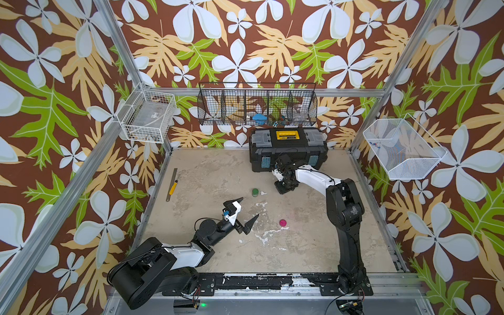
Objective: Close the paint jar lid
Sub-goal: Pick up the paint jar from the center of the board.
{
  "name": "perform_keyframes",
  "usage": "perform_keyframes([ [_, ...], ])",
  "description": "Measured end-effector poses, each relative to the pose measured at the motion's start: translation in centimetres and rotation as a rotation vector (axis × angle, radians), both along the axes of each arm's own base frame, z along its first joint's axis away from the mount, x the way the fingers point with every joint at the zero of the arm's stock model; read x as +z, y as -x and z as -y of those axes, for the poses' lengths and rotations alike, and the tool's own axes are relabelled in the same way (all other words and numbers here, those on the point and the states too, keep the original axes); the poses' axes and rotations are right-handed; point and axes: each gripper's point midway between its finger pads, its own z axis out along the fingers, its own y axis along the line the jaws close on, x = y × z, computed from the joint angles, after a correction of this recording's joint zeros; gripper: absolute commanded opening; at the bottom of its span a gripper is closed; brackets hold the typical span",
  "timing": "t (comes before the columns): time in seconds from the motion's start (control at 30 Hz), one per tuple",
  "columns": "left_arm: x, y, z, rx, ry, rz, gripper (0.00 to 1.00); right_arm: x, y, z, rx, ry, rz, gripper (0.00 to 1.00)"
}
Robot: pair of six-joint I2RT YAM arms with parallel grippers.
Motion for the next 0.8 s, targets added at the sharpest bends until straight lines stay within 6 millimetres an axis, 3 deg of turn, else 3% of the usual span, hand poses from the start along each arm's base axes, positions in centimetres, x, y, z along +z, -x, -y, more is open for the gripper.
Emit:
perform_keyframes([
  [0.17, -0.5, 0.0, 0.2, -0.005, -0.008, -0.010, 1.00, 2.9, 0.2, -0.1, 0.003, -0.024, 0.046, 0.27],
  [0.33, -1.0, 0.4, 0.9, -0.033, -0.029, -0.009, 0.99, 6.6, 1.8, -1.3, 0.035, -0.057, 0.091, 0.27],
  [0.53, -1.3, 0.8, 1.6, -0.049, -0.060, 0.012, 0.96, 11.1, 5.9, -5.3, 0.152, -0.101, 0.139, 0.27],
  [0.8, -1.3, 0.4, 1.4, -0.008, -0.079, 0.032, 0.91, 15.6, 12.0, -10.4, 0.299, -0.152, 0.169, 0.28],
])
